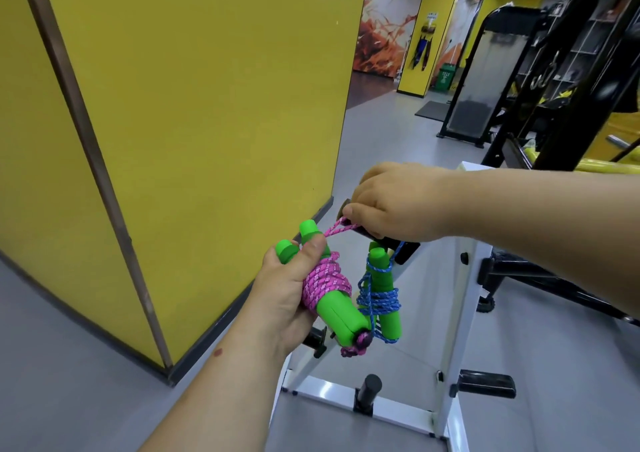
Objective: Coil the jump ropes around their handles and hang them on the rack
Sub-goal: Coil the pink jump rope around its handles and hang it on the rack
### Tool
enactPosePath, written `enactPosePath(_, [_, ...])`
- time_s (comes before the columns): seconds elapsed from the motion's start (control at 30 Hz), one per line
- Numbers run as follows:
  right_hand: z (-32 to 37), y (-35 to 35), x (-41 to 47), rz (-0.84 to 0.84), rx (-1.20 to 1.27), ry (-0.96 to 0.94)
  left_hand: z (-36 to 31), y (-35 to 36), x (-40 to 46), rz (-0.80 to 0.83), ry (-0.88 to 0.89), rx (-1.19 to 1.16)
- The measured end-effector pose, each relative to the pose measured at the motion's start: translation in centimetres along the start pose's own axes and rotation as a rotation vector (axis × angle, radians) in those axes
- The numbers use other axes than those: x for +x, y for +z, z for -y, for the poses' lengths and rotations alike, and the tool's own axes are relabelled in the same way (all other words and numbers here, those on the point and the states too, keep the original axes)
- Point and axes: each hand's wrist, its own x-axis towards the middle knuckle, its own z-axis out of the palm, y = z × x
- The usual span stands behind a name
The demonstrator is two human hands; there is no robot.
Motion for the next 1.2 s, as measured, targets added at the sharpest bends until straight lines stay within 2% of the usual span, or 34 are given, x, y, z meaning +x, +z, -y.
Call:
enactPosePath(0.1, [0.0, 0.7, 1.1, -0.090, -0.201, 0.016, 0.3, 0.8, 1.9, -0.031, -0.029, -0.043])
enactPosePath(0.23, [-0.3, 1.1, 2.3, -0.124, -0.242, 0.005, 0.6, 1.5, 4.4, -0.098, -0.026, -0.045])
enactPosePath(0.43, [-0.9, 2.3, 5.6, -0.025, -0.151, 0.069, 2.1, 1.3, 7.4, -0.231, -0.052, 0.024])
enactPosePath(0.57, [-0.9, 1.8, 6.9, -0.003, 0.074, 0.074, 3.1, 1.4, 8.9, -0.284, -0.106, 0.041])
enactPosePath(0.7, [-1.4, 0.9, 7.0, 0.084, 0.183, 0.111, 3.9, 2.0, 10.0, -0.203, -0.205, -0.017])
enactPosePath(0.93, [-1.2, 1.1, 6.9, 0.081, 0.153, 0.159, 4.5, 2.8, 10.5, -0.155, -0.307, 0.025])
enactPosePath(1.07, [-1.2, 1.1, 7.4, 0.093, 0.158, 0.205, 4.2, 2.6, 10.3, -0.138, -0.315, 0.080])
enactPosePath(1.2, [-2.1, 0.7, 7.5, 0.154, 0.302, 0.270, 4.1, 2.1, 10.3, -0.132, -0.288, 0.164])
